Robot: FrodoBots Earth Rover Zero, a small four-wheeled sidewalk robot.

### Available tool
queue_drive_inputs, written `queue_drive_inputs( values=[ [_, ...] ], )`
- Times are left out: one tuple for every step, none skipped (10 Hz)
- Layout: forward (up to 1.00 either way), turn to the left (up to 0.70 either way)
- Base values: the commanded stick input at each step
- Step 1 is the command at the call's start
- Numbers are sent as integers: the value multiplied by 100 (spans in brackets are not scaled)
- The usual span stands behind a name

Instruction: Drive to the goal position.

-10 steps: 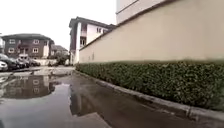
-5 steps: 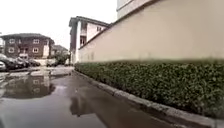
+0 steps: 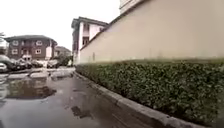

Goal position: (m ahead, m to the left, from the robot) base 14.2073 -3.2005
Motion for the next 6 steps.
queue_drive_inputs(
  values=[
    [0, 70],
    [0, 70],
    [0, 70],
    [0, 70],
    [0, 70],
    [0, 70]
  ],
)
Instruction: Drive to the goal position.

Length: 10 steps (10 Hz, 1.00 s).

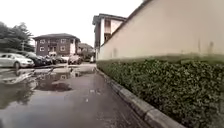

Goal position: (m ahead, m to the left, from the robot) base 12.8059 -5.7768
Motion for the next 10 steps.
queue_drive_inputs(
  values=[
    [0, 70],
    [0, 42],
    [0, 0],
    [0, 0],
    [0, 0],
    [0, 0],
    [0, 0],
    [0, 33],
    [0, 54],
    [0, 65]
  ],
)
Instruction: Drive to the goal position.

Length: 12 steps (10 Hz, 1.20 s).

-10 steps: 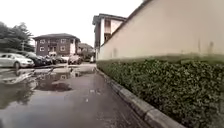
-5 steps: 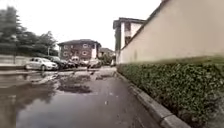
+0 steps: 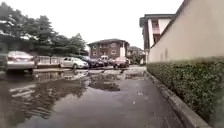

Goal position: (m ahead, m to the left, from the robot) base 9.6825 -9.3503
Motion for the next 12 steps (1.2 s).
queue_drive_inputs(
  values=[
    [0, 60],
    [0, 16],
    [0, 0],
    [0, 0],
    [0, 0],
    [0, 0],
    [0, 0],
    [0, 0],
    [0, 0],
    [0, 0],
    [0, 0],
    [0, -32]
  ],
)
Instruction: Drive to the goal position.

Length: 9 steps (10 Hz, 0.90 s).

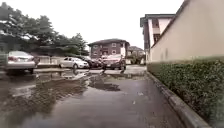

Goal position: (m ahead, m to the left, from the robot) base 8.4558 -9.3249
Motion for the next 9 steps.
queue_drive_inputs(
  values=[
    [0, -70],
    [0, -70],
    [0, -46],
    [0, -3],
    [0, 0],
    [0, 0],
    [0, 0],
    [0, 0],
    [0, 0]
  ],
)
